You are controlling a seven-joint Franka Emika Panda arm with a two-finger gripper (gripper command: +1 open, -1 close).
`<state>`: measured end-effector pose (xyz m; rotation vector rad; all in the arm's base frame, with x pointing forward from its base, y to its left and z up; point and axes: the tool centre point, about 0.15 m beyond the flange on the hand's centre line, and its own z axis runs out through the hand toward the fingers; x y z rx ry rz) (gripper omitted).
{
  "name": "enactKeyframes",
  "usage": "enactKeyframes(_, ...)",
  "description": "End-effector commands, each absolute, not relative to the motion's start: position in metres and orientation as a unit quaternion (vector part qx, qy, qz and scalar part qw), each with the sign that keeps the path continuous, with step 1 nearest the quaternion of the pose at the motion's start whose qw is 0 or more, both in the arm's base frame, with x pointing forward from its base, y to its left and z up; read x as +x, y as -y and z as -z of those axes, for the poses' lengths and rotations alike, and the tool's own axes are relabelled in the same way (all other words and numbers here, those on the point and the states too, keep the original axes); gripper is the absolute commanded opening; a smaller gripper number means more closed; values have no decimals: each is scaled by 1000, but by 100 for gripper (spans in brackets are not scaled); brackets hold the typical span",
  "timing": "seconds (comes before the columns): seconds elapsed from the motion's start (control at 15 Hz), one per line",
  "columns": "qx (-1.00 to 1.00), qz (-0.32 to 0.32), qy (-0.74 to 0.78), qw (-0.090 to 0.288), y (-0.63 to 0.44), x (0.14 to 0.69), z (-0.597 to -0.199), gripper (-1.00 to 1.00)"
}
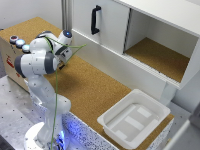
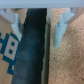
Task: Pull the handle of the drawer
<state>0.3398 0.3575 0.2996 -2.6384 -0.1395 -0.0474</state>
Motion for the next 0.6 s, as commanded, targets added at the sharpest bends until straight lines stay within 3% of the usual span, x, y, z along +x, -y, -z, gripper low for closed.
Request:
enactKeyframes(0.0,-956,-1,65,286,-360,357,-293,-100)
enactKeyframes(0.53,-959,-18,51,278,-320,342,-285,-100)
